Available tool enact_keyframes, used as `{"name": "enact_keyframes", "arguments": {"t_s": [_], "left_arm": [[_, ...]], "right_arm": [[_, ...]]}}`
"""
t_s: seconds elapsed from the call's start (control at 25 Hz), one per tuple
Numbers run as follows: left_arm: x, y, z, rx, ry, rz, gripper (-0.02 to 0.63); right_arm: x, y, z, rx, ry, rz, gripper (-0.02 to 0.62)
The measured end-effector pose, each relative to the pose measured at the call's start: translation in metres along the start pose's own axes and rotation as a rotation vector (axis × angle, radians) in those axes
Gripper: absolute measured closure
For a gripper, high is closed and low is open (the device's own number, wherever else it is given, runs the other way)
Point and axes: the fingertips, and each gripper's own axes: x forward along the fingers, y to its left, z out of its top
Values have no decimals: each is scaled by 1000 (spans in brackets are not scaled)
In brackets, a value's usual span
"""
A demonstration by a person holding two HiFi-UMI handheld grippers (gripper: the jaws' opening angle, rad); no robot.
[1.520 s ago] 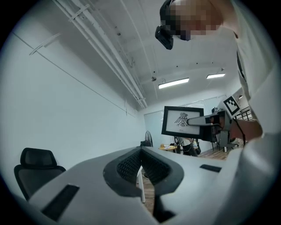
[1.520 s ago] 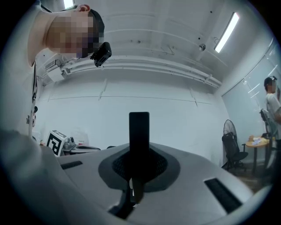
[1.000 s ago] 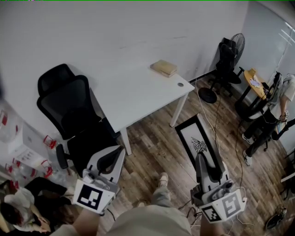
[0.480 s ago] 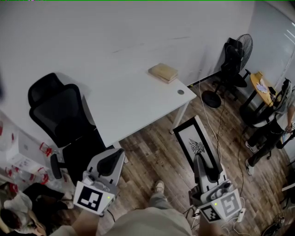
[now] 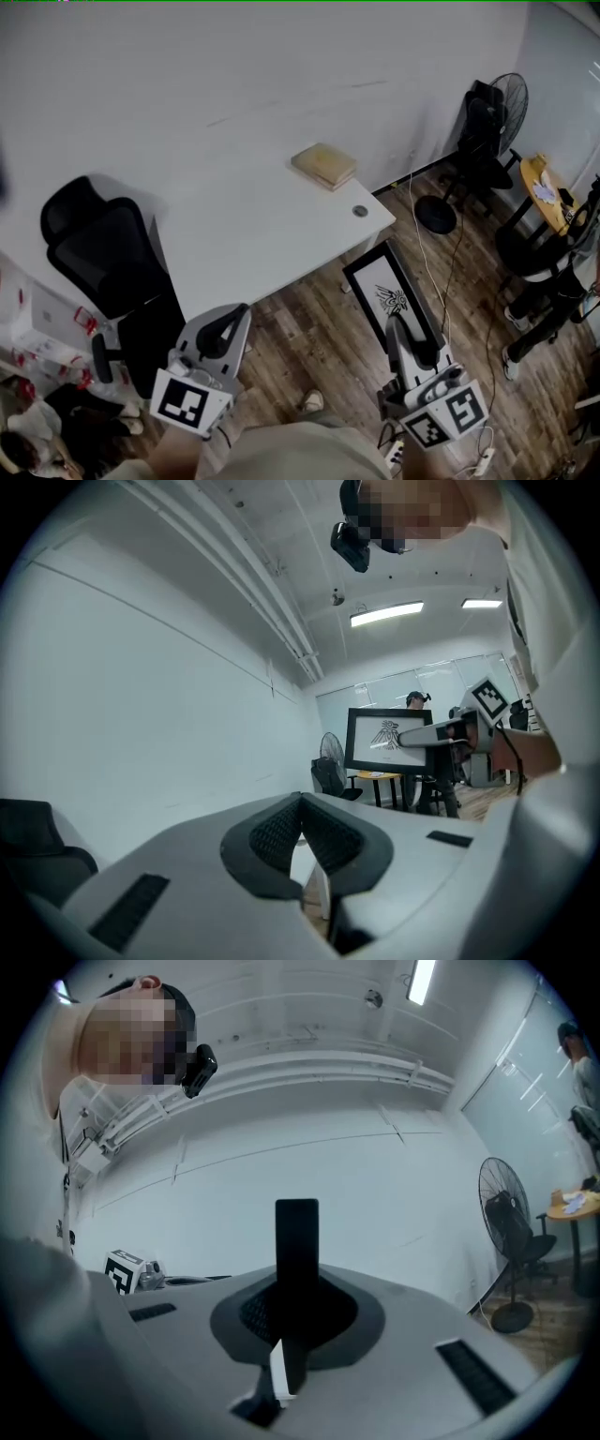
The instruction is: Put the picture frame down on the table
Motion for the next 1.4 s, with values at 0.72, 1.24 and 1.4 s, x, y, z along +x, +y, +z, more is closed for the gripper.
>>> {"name": "enact_keyframes", "arguments": {"t_s": [0.72,1.24,1.4], "left_arm": [[98,-4,-11,-33,17,17,584],[161,25,-29,-60,28,-1,584],[186,45,-35,-62,42,-6,584]], "right_arm": [[38,-99,-12,80,61,-11,565],[97,-147,-32,177,137,-26,565],[130,-163,-44,215,168,-19,565]]}}
